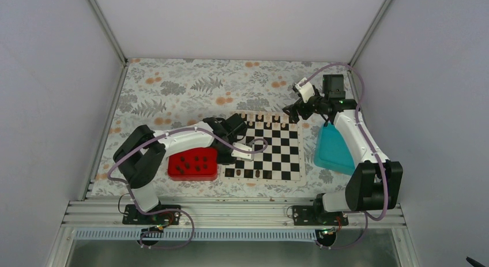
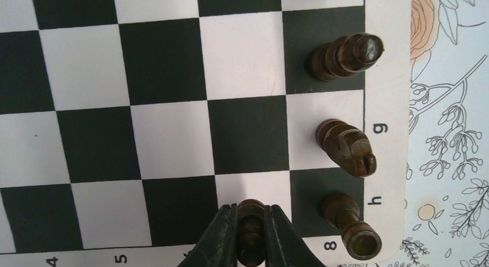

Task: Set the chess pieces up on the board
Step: Place the chess piece on the chessboard.

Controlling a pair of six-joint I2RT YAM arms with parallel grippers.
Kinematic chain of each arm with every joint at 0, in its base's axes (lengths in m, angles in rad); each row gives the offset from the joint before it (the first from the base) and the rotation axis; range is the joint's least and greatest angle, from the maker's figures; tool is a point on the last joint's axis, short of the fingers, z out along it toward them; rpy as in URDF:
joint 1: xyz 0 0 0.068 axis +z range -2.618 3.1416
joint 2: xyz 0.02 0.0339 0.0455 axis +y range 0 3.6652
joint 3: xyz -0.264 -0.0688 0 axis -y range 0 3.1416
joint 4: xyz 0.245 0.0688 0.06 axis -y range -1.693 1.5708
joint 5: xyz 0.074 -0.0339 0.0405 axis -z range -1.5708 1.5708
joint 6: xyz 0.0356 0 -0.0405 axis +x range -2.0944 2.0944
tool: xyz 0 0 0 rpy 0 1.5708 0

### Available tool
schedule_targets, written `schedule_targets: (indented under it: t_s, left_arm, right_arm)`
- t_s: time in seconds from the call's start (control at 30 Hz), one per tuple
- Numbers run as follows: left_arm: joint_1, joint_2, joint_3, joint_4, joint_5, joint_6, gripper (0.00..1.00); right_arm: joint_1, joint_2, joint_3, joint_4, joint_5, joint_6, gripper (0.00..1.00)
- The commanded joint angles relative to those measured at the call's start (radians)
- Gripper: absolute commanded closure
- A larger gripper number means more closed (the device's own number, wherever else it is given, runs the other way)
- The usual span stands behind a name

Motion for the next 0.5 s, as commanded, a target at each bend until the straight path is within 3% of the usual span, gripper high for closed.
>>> schedule_targets:
  t_s: [0.0, 0.47]
  left_arm:
    - [-0.005, 0.011, -0.009, 0.014, 0.014, 0.011, 0.89]
    - [-0.005, 0.038, -0.035, 0.028, 0.004, 0.025, 0.89]
  right_arm:
    - [-0.014, -0.015, -0.016, 0.008, -0.019, 0.001, 0.00]
    - [-0.015, -0.009, -0.016, 0.004, -0.019, -0.002, 0.00]
